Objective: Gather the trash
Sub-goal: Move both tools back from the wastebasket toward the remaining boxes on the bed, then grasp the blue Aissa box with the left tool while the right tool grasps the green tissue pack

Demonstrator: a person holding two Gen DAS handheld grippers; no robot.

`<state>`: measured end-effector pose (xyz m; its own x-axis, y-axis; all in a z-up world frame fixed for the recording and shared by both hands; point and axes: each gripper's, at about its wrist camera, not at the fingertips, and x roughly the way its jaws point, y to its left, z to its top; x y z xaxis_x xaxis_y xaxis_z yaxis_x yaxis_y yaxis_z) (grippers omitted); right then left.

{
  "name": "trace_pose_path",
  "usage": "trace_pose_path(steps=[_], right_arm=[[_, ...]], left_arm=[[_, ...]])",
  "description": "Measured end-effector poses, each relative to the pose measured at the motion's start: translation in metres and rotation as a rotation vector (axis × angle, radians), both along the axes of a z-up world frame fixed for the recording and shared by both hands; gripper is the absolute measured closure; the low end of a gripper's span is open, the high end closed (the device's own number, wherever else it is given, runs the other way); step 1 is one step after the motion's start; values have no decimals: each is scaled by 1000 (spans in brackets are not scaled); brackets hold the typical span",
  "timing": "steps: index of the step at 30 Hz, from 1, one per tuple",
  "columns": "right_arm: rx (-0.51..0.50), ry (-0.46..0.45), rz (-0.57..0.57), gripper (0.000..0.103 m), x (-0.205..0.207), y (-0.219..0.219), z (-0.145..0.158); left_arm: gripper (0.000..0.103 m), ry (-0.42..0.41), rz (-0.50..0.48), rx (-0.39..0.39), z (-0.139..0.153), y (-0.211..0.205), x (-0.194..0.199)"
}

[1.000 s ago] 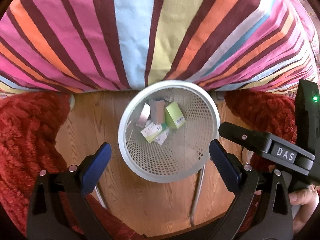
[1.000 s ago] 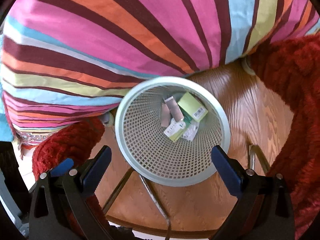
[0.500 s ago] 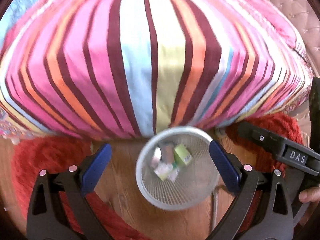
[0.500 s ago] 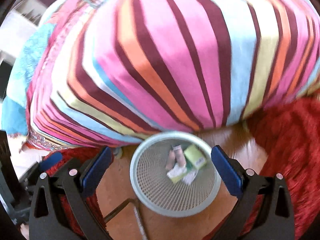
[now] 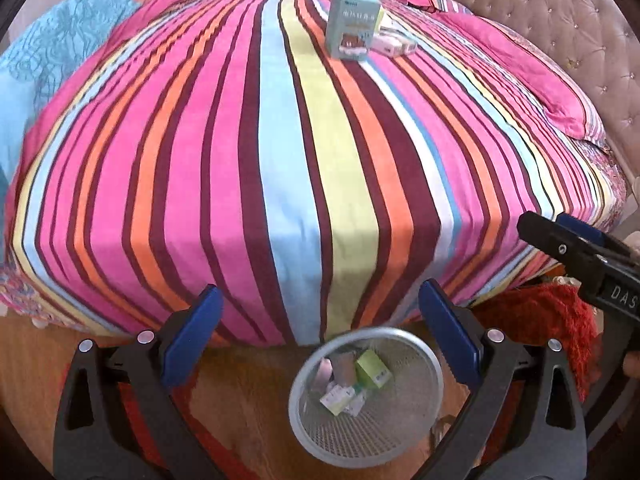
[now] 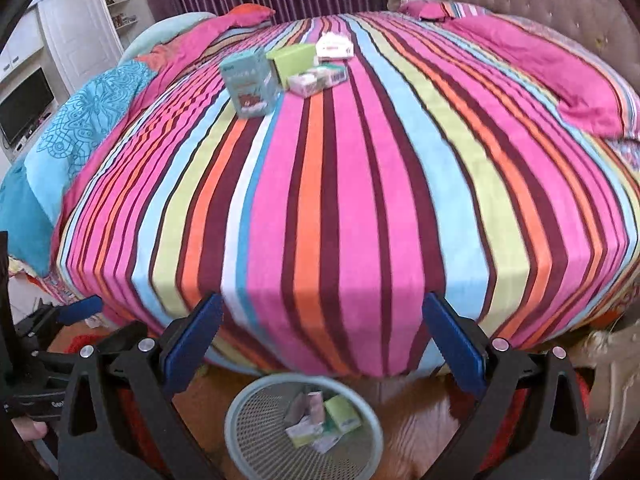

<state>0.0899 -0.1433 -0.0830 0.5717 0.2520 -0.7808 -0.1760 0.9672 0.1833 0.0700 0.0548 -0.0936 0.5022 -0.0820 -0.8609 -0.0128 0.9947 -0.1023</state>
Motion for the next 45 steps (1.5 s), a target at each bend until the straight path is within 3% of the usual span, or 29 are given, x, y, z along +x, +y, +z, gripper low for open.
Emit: trace_pose_path(steps=[10,26,37,45], right_arm=[[-33,-44,-33,8,34,-5,12],[-52,-73,-59,8,89,-14,18],[-57,-83,-11,8,123,-2,15],[-82,-116,84,8,163,10,16]], left_arm=[[8,-70,21,-26,21,7,37],[8,-121,36,-45,32,11,83],[8,-164,32,-35,36,12,122],[8,-175,34,-81,40,2,168]])
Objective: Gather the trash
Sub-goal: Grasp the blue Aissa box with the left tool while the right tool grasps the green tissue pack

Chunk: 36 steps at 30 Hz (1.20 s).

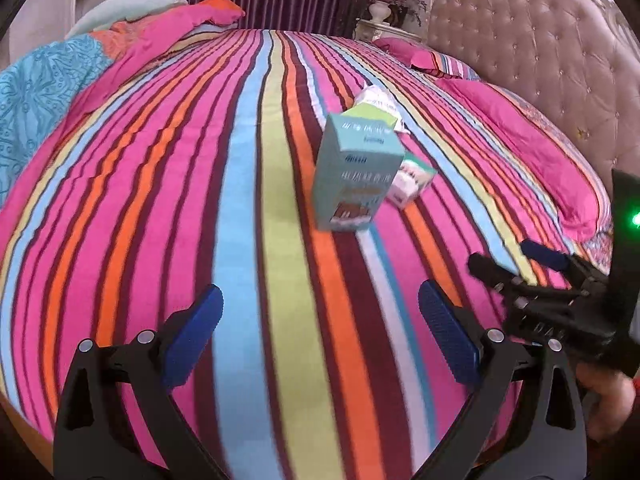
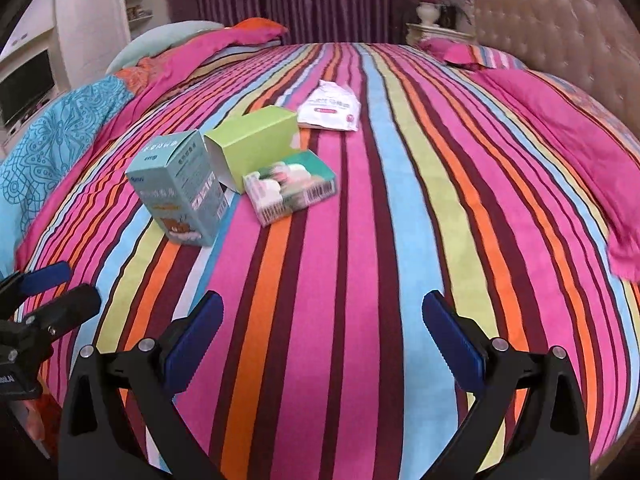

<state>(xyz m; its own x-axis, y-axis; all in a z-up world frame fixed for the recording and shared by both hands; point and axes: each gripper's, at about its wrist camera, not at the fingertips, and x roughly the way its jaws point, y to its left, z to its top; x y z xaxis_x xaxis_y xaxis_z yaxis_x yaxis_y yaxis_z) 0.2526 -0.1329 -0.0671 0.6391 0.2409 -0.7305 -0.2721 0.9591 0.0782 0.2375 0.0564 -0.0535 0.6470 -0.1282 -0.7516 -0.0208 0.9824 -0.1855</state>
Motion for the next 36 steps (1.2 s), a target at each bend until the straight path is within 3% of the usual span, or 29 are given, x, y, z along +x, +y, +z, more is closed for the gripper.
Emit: trace_pose_path(steps=[15,26,27,29,31,34,36], right_arm=[[-64,-21,158,8,51,30,-12],[-119,-23,182,8,77,43,-19],[-134,-24,184,8,79,46,-20],[-157,-16,190,8,84,51,-23],[-170,-9,198,9,88,55,-26],[-166,2,198,9,91,56,-26],[-154,15,197,17,93,55,-27]], left_arm=[[8,53,27,-59,-7,-17,75],[8,79,48,-77,-20,-14,105],[10,82,55,-76,-21,-13,106],[23,94,69,-95,-23,-8,110],[45,118,73,-143,-27,-2,115],[52,137,58,-152,-30,-2,118],[52,131,48,-133,-30,-4,118]])
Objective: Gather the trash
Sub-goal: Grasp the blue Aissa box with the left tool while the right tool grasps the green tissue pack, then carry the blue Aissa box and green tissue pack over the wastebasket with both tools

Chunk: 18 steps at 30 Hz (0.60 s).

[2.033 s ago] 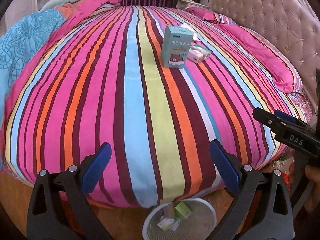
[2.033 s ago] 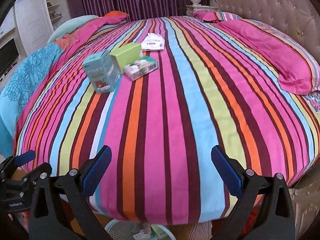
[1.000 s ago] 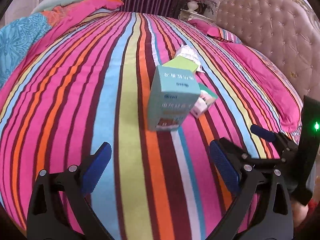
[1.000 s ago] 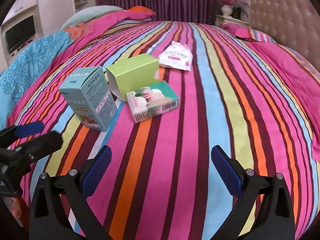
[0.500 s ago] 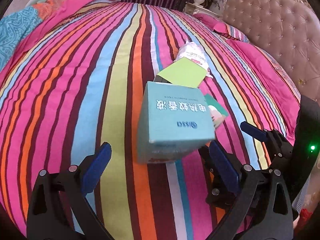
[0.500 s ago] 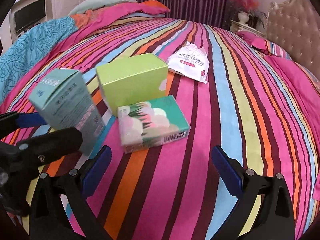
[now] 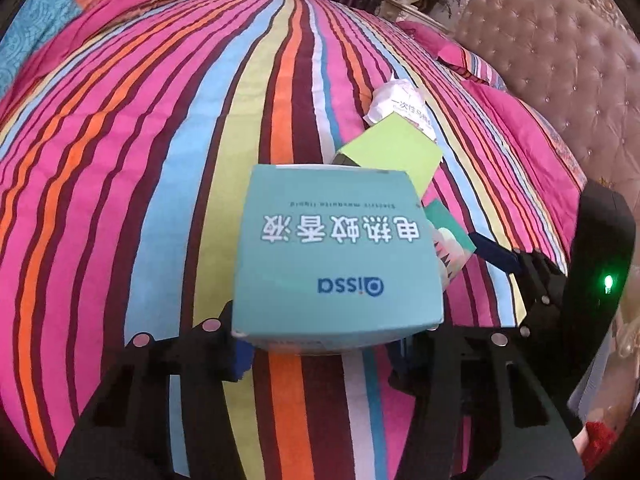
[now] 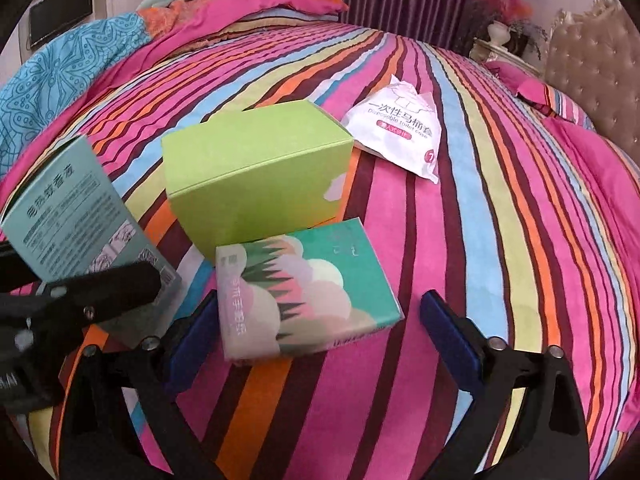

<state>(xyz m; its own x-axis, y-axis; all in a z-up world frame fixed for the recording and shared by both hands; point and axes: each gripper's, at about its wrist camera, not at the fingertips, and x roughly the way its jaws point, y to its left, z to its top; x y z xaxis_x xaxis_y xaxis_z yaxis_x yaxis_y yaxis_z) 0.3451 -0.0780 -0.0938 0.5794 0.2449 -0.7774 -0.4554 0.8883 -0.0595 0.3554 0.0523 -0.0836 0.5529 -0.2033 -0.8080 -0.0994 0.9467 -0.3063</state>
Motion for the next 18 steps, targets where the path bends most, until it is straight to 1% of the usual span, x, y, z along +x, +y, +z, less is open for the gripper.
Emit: trace_pose_path(steps=[1,2,4,13,18], right_arm=[[9,5,3,25,0,1,1],[19,9,8,29,-1,2,2],[15,1,5,32,-5,4,4],[88,31,-50,33,-26,-9,7],[127,60,-126,33,-48,-31,4]], left_arm=[[52,-2,-2,3,0,0,0],[52,-4,-2,3,0,0,-1],[52,-7,-2,0,0,0,-2],[54,-25,-21,29,6,1,-16],[54,-27,-22,43,8,4,-33]])
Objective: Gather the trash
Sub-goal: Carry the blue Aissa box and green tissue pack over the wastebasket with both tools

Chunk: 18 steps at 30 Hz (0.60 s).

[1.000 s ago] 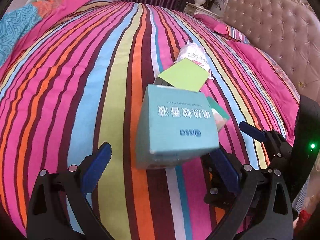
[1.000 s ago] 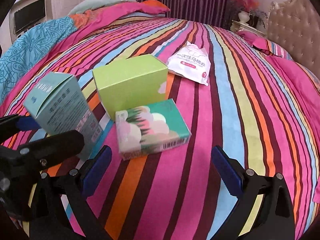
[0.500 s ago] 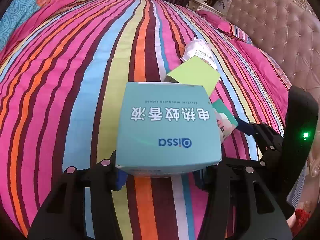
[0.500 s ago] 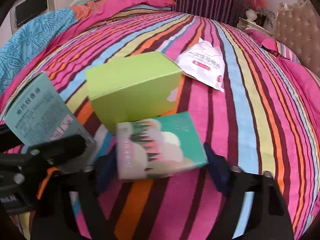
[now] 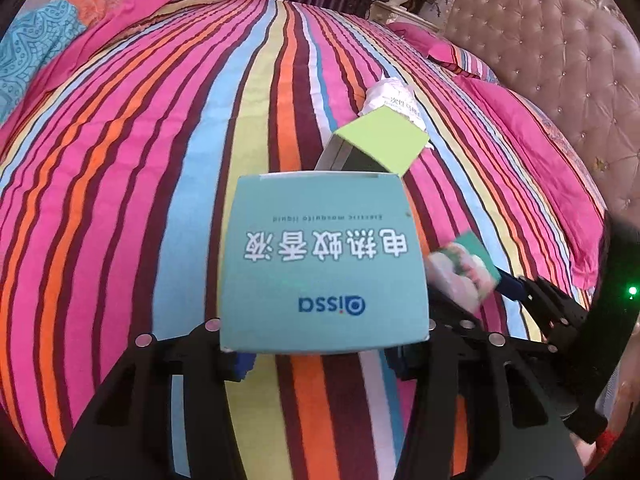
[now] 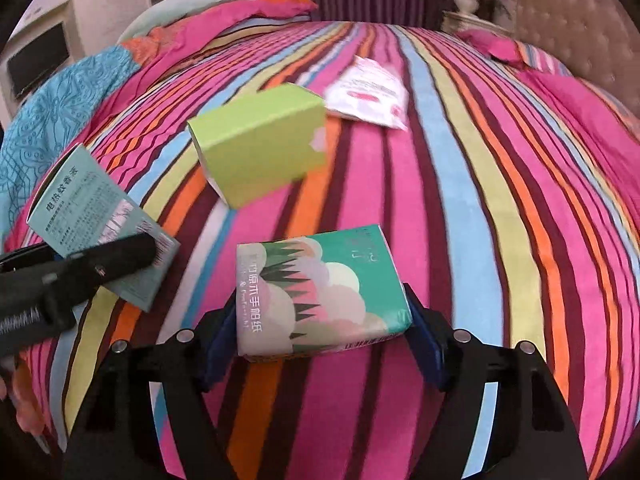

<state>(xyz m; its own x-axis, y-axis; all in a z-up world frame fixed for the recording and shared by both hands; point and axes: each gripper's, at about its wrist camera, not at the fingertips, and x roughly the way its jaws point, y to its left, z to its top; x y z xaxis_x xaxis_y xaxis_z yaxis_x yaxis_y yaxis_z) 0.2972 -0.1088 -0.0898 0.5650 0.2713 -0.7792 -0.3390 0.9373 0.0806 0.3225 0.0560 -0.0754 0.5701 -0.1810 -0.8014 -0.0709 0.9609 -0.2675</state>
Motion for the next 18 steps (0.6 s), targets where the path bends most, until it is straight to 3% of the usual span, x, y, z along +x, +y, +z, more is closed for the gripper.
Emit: trace_pose_path(steps=[18], right_arm=[[181,76,-170,33,-90,-42,5]], left_arm=[[54,-4,-8,-1,7,7,-104]])
